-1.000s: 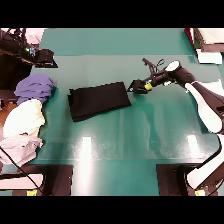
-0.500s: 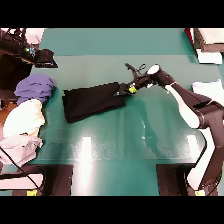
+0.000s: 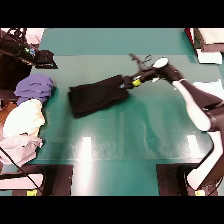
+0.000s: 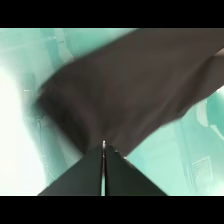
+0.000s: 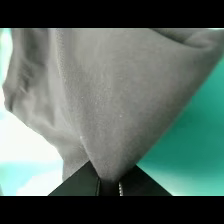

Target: Fold the shirts.

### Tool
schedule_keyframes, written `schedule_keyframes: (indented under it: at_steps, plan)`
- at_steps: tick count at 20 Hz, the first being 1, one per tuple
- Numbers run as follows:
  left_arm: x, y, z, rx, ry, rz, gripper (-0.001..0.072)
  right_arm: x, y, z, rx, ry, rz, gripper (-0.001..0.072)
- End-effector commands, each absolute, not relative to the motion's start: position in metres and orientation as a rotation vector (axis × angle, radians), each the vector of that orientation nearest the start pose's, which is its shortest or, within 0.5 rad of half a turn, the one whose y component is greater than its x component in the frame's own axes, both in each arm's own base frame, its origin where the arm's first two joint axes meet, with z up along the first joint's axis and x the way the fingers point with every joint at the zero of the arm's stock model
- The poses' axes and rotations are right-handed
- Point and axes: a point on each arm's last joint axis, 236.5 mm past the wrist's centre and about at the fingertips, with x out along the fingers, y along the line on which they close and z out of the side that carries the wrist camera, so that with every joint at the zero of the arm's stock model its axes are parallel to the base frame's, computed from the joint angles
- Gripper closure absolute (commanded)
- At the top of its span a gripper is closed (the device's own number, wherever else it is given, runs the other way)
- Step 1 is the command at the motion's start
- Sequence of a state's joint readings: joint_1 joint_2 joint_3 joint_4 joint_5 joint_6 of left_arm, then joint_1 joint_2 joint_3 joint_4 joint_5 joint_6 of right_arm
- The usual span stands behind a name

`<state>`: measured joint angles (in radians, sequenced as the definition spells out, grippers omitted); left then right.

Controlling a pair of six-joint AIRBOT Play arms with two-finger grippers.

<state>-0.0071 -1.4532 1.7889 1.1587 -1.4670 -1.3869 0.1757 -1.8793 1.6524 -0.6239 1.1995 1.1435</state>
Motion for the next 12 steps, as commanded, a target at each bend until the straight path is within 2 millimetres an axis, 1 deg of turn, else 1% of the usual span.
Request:
schedule_keyframes:
  at_steps: [1,3,5,6,8,9,10,12]
  plan:
    - [0.439,-0.097,0.160,-0.103,1.079,-0.446,0.0685,0.493,0.161,0.025,0.470,1.083,0.655,0.0694]
    - [0.440,-0.097,0.160,-0.104,1.075,-0.445,0.0685,0.502,0.077,0.048,0.519,0.974,0.475,0.0694]
    - [0.441,-0.097,0.161,-0.107,1.068,-0.445,0.0685,0.503,-0.009,0.072,0.575,0.839,0.282,0.0694]
    - [0.442,-0.099,0.162,-0.113,1.063,-0.451,0.0685,0.498,-0.053,0.083,0.604,0.774,0.182,0.0694]
    - [0.442,-0.103,0.165,-0.129,1.055,-0.462,0.0685,0.483,-0.125,0.101,0.633,0.666,0.020,0.0694]
    - [0.442,-0.105,0.166,-0.135,1.052,-0.469,0.0685,0.473,-0.153,0.106,0.645,0.631,-0.041,0.0694]
    - [0.443,-0.107,0.167,-0.141,1.047,-0.475,0.0685,0.464,-0.176,0.111,0.654,0.604,-0.089,0.0694]
    - [0.444,-0.107,0.168,-0.143,1.042,-0.475,0.0685,0.452,-0.206,0.117,0.674,0.566,-0.150,0.0694]
